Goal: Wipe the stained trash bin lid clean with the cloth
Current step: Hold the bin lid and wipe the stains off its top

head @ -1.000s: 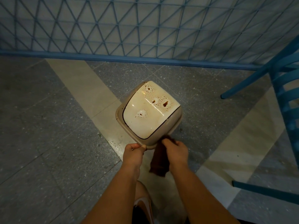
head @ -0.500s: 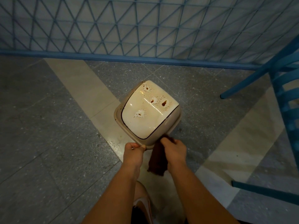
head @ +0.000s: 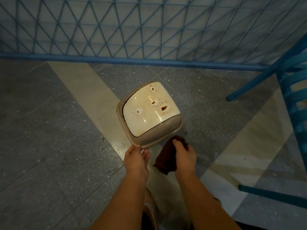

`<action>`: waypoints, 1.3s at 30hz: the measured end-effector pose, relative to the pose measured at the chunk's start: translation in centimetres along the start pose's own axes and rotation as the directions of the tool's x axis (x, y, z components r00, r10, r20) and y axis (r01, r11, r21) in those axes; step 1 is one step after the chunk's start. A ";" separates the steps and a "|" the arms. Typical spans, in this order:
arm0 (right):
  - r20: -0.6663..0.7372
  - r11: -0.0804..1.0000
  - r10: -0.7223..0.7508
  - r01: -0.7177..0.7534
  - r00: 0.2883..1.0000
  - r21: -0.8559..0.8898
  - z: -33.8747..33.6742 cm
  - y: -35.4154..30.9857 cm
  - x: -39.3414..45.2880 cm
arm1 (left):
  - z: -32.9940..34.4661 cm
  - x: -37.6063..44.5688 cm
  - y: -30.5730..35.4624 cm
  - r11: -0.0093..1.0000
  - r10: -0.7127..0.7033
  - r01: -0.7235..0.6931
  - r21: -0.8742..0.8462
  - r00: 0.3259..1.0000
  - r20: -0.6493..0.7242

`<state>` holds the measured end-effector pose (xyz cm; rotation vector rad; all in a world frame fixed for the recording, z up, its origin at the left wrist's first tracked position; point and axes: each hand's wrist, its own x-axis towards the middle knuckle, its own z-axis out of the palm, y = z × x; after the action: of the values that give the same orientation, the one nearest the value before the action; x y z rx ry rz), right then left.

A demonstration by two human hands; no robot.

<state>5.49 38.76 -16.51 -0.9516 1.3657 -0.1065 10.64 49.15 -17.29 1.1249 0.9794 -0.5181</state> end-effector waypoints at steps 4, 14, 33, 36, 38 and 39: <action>0.101 0.994 -0.030 0.040 0.994 -0.106 2.4 1.3 -1.4 | 0.2 0.0 -0.4 1.000 -0.011 0.011 -0.012 1.000 -0.004; -0.102 0.996 -0.089 0.088 0.991 -0.010 2.1 -2.8 3.0 | 0.6 -0.6 0.5 0.995 0.058 -0.056 0.082 0.998 -0.017; -0.192 0.997 -0.037 0.050 0.981 0.064 -2.2 -2.7 2.9 | -1.5 2.7 2.8 0.989 0.107 -0.117 -0.084 0.987 -0.118; -0.091 0.997 0.049 -0.043 0.995 0.062 -2.3 -1.0 1.7 | -0.6 2.0 1.1 0.996 0.040 -0.046 -0.082 0.996 -0.073; -0.017 0.999 0.049 -0.048 0.999 0.020 -1.6 -0.1 0.5 | 0.8 0.7 0.1 0.998 0.009 -0.009 -0.063 1.000 0.002; 0.014 1.000 0.022 -0.022 1.000 0.006 -1.1 0.1 0.0 | 1.4 0.2 -0.2 0.998 0.002 0.000 -0.066 0.999 0.033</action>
<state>4.48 38.27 -16.47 -0.9304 1.3623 -0.0867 11.12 47.82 -17.44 1.0549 0.9602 -0.4991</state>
